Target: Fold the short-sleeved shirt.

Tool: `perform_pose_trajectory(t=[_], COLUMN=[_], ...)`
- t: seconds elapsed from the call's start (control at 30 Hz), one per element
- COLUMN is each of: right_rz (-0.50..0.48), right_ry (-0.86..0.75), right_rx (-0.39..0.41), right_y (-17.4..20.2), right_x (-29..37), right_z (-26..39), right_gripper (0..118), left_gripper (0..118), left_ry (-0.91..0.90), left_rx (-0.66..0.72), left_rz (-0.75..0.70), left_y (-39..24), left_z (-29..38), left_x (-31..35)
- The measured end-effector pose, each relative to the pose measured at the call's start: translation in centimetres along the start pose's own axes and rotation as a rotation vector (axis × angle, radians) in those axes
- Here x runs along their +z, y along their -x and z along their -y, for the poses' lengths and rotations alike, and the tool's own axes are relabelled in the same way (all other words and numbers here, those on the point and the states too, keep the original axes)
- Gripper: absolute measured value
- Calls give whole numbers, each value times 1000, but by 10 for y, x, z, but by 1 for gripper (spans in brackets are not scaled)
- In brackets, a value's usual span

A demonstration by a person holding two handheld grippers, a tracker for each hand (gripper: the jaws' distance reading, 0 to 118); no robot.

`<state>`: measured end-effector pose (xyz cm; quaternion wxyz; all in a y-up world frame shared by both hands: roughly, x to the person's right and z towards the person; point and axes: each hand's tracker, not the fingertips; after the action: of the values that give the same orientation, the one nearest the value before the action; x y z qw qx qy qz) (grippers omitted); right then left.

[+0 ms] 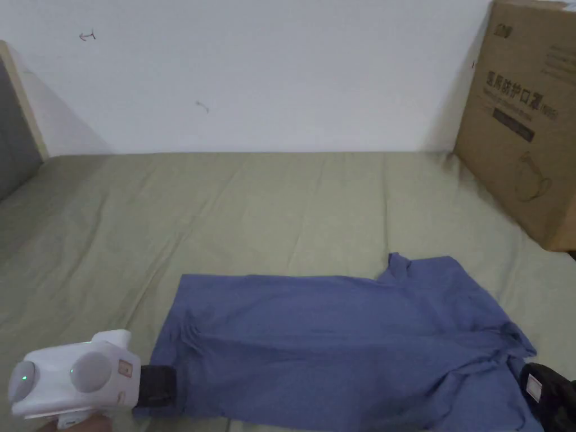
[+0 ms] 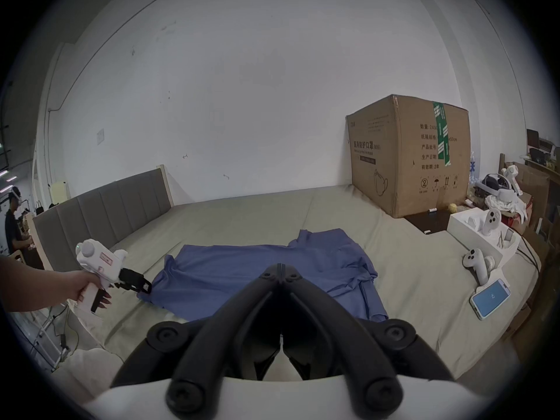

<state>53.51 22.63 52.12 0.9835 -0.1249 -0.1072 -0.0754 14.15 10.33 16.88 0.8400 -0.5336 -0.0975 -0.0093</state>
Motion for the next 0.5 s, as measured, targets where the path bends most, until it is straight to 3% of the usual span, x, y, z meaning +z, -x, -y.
perform_pose_trajectory(t=[0.07,0.13,0.17,0.2,0.27,0.3,0.37,0.4,0.5], right_rz=[0,3,1,-1,-4,-7,-13,-14,-28], right_ry=[16,26,30,34,47,52,57,48,71], right_rx=[0,6,7,8,6,2,-17,-49,-226], right_y=[0,1,2,2,2,1,-5,-12,-52], right_x=[-7,-13,-16,-17,-22,-23,-24,-24,-30], right_z=[2,5,6,7,9,9,7,2,-18], right_gripper=[0,0,0,0,0,0,0,0,0], left_gripper=[99,96,88,71,21,3,3,3,3], left_ry=[53,-45,-63,-88,-126,-123,-51,-15,-108], left_rx=[27,-48,-95,-118,-118,-113,-51,-35,-33], left_rz=[64,-8,-19,-15,52,78,272,294,187], left_y=[-3,-15,-20,-22,-31,-32,-29,-29,-26], left_z=[2,12,15,18,28,30,29,29,24], left_x=[-12,-5,0,6,22,26,28,28,40])
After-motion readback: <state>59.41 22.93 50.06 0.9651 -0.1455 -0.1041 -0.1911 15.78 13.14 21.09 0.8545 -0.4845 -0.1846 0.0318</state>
